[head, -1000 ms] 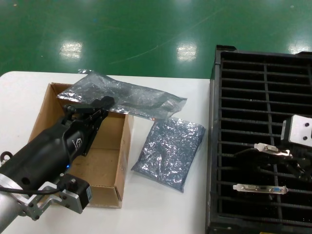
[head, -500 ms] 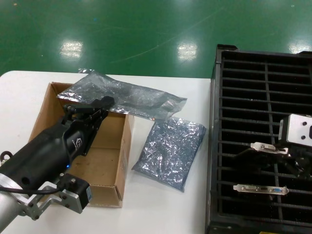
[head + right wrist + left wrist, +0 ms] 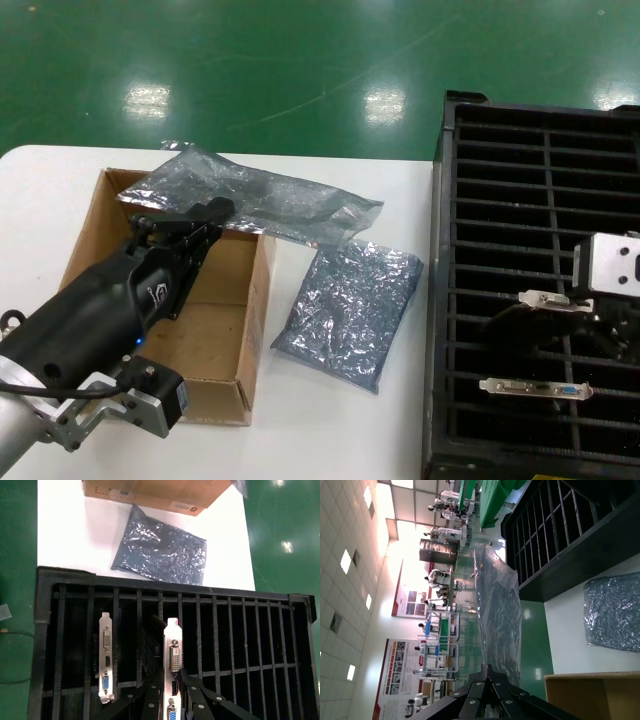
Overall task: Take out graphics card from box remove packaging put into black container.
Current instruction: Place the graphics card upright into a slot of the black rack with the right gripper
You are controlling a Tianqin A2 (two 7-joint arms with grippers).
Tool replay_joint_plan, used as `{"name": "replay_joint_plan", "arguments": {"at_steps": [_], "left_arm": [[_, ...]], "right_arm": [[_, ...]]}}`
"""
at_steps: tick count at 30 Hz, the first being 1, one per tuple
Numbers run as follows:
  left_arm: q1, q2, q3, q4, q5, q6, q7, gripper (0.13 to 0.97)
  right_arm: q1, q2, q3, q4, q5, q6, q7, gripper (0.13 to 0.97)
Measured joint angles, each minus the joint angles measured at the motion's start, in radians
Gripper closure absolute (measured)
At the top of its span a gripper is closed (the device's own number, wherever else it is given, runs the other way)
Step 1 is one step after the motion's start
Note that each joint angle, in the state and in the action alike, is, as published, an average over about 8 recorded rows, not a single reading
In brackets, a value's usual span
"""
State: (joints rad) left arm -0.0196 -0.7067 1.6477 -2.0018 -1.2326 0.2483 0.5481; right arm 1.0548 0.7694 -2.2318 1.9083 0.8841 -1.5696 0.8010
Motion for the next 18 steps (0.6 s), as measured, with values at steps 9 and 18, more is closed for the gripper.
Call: {"name": "replay_joint_plan", "arguments": {"at_steps": [9, 18], "left_arm": [[0.000, 0.000, 0.000, 0.000, 0.000, 0.000, 0.000, 0.959], [0.000, 0.000, 0.000, 0.000, 0.000, 0.000, 0.000, 0.959]], "right_arm": [[0.047, -0.016, -0.059, -0.053, 0.018, 0.000, -0.017, 0.906], [0.088, -0.042, -0.097, -0.097, 0.023, 0.000, -0.020, 0.906]]}}
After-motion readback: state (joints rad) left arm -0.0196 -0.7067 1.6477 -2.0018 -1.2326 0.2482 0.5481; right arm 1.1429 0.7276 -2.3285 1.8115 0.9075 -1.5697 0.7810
